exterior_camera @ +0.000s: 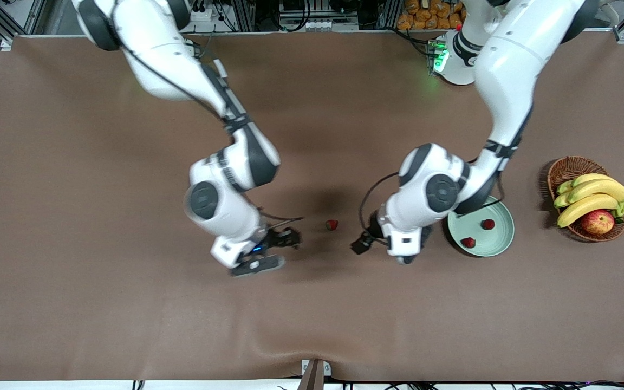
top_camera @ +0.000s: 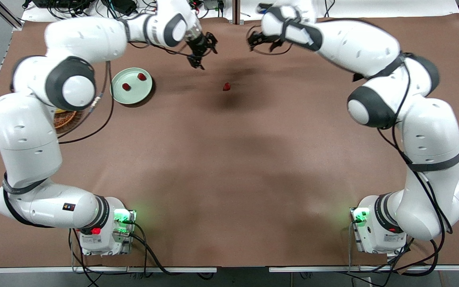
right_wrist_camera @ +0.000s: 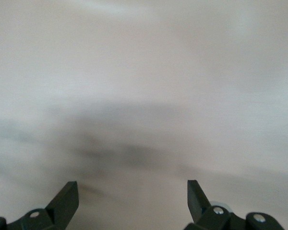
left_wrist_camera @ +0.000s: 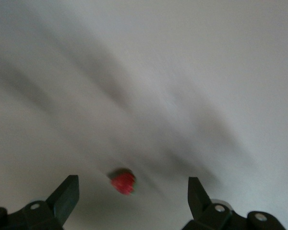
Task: Collect all strawberries into plate
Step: 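Carry the third strawberry to the table middle and release it, then grasp the middle strawberry with the left gripper while the right gripper retracts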
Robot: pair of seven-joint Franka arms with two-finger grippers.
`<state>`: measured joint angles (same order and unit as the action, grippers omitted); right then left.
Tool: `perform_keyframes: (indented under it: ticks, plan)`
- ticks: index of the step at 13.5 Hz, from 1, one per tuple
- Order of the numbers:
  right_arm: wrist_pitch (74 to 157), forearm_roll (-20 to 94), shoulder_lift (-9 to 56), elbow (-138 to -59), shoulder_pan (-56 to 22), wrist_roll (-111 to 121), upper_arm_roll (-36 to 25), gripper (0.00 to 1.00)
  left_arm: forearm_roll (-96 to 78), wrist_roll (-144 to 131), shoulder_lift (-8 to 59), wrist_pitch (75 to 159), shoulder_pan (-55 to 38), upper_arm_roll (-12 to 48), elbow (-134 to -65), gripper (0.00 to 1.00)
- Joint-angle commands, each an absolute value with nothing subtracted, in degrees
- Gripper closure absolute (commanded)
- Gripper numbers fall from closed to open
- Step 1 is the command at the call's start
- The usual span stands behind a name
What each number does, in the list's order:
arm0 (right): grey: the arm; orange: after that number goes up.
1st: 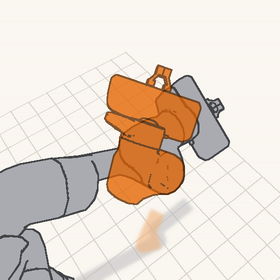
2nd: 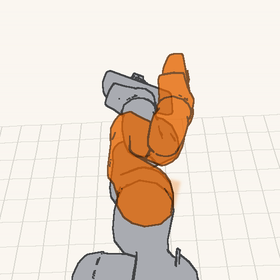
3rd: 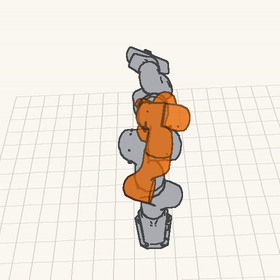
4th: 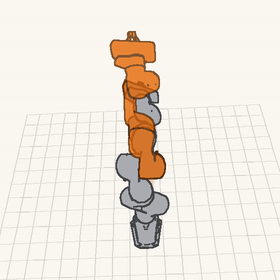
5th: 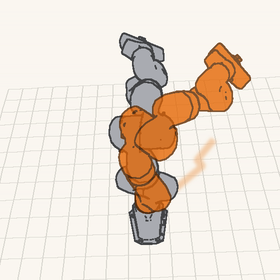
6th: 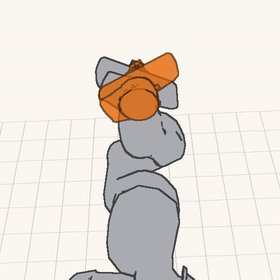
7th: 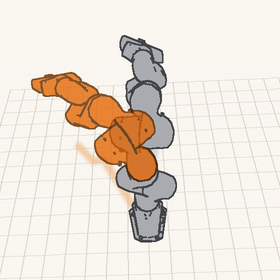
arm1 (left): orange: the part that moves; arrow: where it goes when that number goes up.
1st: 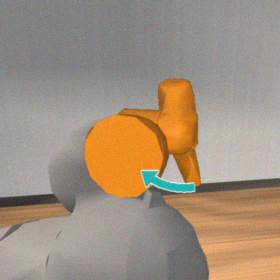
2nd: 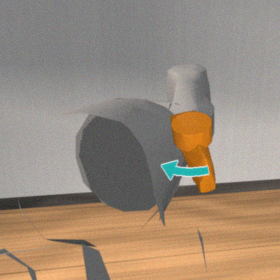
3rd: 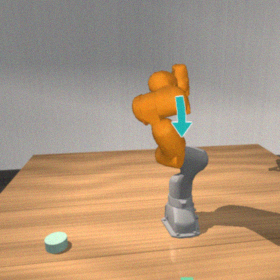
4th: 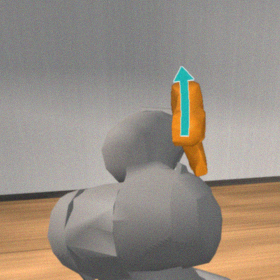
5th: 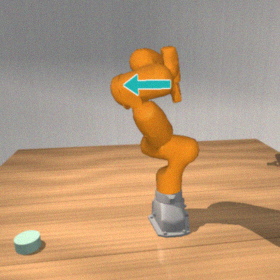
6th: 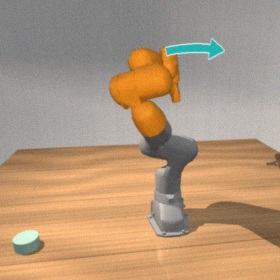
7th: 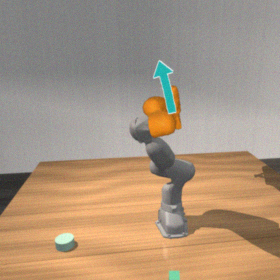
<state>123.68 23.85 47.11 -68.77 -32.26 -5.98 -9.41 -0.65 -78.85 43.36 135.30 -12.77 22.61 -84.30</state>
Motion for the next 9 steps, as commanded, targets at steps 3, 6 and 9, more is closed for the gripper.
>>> perform_keyframes:
  ticks: [3, 6, 9]
  plan:
    - [114.88, 20.94, 36.07, -76.96, -22.87, 3.85, -10.90, 0.00, -1.41, -81.30, 49.21, 139.66, -22.83, 16.97, -80.16, 0.13]
    - [114.52, 13.21, 23.95, -88.64, -18.64, 4.75, -10.72, 0.00, -0.36, -81.30, 49.48, 139.13, -24.52, 16.08, -80.95, 0.25]
    - [109.89, 7.66, 13.48, -96.23, -13.82, 4.92, -10.20, 0.00, 1.84, -80.77, 50.36, 138.78, -24.61, 16.00, -80.95, 0.35]
